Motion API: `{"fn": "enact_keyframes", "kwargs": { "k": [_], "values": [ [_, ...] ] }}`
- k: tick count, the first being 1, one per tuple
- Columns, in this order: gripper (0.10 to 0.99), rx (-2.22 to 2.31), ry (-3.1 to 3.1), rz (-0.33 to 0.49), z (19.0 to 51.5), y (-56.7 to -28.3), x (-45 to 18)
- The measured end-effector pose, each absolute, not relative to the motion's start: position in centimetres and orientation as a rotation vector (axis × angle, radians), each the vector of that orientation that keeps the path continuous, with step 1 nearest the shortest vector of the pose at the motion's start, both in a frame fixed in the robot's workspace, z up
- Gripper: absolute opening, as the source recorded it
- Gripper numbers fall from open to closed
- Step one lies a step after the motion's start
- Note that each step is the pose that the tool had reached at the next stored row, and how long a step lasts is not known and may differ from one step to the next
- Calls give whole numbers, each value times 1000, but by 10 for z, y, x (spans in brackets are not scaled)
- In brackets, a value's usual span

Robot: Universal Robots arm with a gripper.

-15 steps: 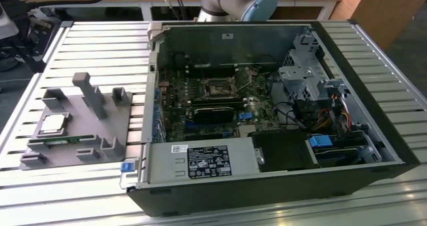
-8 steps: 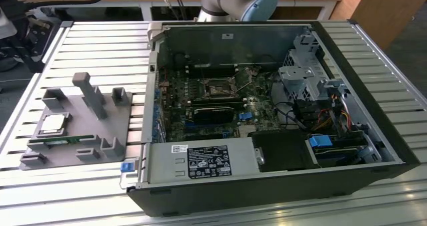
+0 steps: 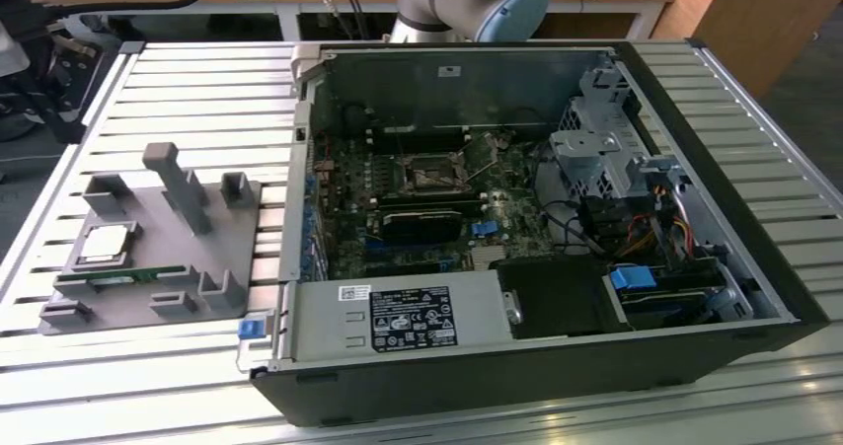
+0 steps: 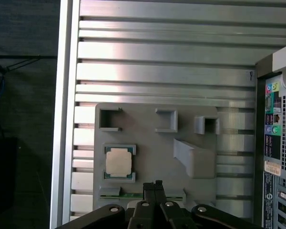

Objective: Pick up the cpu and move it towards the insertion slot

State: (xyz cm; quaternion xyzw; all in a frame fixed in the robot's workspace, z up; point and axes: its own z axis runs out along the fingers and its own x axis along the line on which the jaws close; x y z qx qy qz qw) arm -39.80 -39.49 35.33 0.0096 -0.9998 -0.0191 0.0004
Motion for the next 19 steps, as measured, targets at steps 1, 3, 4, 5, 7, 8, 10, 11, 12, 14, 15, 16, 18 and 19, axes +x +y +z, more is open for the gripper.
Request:
{"fn": "enact_keyframes", "kwargs": {
  "k": [1, 3, 4, 5, 7, 8, 10, 11, 12, 14, 15, 16, 18, 19],
  "values": [
    [106, 30, -3140, -60, 353, -395, -398],
    [106, 30, -3140, -60, 353, -395, -399],
    [106, 30, -3140, -60, 353, -395, -400],
    [106, 30, -3140, -60, 352, -395, -400],
    [106, 30, -3140, -60, 352, -395, -401],
    [106, 30, -3140, -60, 352, -395, -401],
    [106, 30, -3140, -60, 351, -395, -402],
    [106, 30, -3140, -60, 351, -395, -402],
    [106, 30, -3140, -60, 351, -395, -402],
    [106, 30, -3140, -60, 350, -395, -402],
    [106, 30, -3140, -60, 350, -395, -402],
    [106, 30, -3140, -60, 350, -395, -403],
    [106, 30, -3140, -60, 350, -395, -403],
    [106, 30, -3140, -60, 349, -395, -403]
  ]
}}
